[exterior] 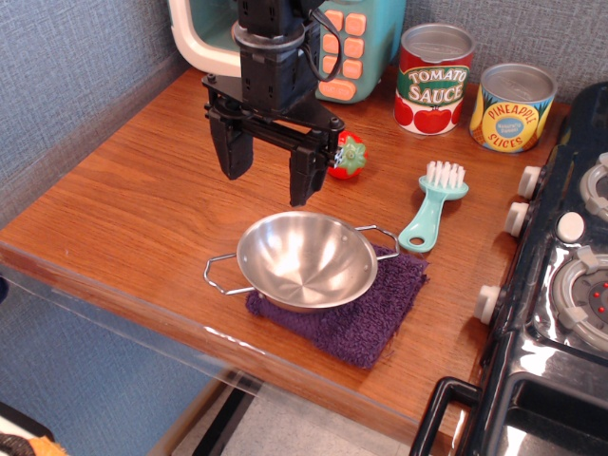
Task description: Move the pot to the back left of the table.
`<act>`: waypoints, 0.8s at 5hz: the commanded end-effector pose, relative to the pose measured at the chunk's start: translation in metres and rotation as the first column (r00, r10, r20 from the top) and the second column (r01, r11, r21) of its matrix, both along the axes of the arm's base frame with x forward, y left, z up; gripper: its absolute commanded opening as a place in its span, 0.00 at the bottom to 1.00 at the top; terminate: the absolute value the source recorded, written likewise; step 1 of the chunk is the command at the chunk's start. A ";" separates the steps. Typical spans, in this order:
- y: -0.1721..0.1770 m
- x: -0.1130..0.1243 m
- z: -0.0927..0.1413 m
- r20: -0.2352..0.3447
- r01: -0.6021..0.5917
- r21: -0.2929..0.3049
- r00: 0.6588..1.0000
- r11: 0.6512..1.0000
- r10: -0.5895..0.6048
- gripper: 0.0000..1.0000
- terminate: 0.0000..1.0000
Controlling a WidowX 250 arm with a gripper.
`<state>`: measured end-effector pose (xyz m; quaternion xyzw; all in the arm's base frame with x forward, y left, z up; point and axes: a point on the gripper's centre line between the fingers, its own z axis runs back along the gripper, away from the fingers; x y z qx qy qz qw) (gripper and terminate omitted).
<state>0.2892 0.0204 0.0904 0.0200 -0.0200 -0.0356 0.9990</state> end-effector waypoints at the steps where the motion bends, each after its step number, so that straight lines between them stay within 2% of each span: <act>1: 0.000 0.000 0.000 0.000 0.000 0.000 1.000 1.000 0.000 1.00 0.00; 4: -0.002 -0.007 -0.034 -0.078 0.019 0.036 0.997 0.999 -0.016 1.00 0.00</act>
